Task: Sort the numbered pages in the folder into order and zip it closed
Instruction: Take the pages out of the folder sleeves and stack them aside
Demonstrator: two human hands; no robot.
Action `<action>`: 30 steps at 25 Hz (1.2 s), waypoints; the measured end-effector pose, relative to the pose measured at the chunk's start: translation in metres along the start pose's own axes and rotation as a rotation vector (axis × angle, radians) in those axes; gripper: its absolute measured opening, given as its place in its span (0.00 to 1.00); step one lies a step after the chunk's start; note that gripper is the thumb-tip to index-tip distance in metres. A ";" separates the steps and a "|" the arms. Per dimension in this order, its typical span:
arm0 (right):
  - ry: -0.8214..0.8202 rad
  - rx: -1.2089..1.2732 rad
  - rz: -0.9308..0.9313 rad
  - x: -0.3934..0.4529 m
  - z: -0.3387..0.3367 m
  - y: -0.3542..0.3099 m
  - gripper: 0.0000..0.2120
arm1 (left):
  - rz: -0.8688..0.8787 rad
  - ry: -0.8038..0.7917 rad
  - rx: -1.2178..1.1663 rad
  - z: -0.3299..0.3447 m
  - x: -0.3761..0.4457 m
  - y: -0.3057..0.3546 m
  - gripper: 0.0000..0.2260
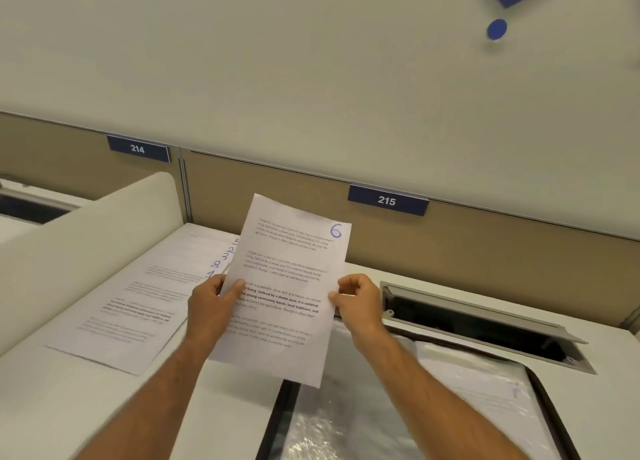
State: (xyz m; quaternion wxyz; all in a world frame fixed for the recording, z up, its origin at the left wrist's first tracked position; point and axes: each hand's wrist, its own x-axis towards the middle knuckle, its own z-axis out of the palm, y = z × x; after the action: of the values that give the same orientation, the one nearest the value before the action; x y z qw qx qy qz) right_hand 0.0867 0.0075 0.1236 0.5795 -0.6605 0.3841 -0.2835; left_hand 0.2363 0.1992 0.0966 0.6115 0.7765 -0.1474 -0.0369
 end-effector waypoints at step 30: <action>-0.374 -0.065 0.206 -0.023 0.300 0.082 0.15 | -0.202 0.174 0.619 -0.207 0.137 -0.152 0.10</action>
State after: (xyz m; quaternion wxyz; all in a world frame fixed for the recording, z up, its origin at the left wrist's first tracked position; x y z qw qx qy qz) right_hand 0.3049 0.1884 -0.0053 0.6449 -0.6773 0.3443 -0.0826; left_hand 0.4437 0.3878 0.0189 0.3503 0.9363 -0.0208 0.0157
